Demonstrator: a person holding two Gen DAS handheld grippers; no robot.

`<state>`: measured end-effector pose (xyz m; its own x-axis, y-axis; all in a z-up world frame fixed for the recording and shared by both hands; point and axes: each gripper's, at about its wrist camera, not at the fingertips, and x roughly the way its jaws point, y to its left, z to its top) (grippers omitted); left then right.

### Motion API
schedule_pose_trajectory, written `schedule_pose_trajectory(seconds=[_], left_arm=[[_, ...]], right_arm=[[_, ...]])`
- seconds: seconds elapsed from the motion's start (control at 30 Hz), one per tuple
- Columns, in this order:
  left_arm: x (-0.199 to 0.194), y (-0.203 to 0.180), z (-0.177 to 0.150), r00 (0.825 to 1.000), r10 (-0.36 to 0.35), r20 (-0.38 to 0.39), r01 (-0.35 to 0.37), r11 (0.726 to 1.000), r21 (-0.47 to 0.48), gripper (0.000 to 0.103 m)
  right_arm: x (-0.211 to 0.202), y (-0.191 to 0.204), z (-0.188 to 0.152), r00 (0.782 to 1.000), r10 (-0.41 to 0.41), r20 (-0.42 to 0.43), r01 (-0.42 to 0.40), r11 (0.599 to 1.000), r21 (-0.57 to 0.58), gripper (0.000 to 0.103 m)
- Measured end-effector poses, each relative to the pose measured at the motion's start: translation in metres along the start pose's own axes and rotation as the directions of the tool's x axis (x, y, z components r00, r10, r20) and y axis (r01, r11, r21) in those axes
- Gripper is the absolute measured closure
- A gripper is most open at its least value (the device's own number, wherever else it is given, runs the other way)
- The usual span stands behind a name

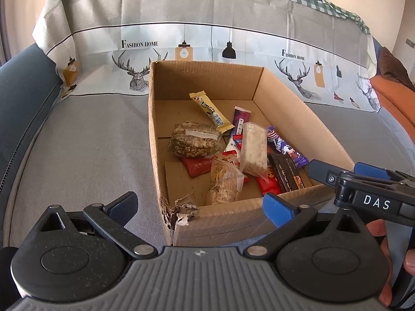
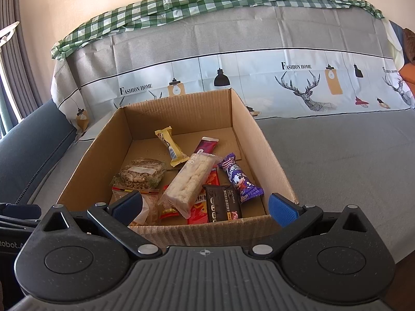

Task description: Organize snacks

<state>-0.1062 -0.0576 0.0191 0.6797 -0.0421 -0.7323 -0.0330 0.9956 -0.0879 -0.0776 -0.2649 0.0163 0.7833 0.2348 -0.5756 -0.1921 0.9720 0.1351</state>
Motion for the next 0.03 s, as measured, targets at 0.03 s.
schedule_pose_trajectory(seconds=[0.03], left_arm=[[-0.0007,0.0002,-0.0003,1.000,0.000,0.002,0.000,1.000,0.001,0.000]], right_arm=[[-0.0003,-0.0004,0.0002,1.000,-0.001,0.002,0.001,1.000,0.001,0.001]])
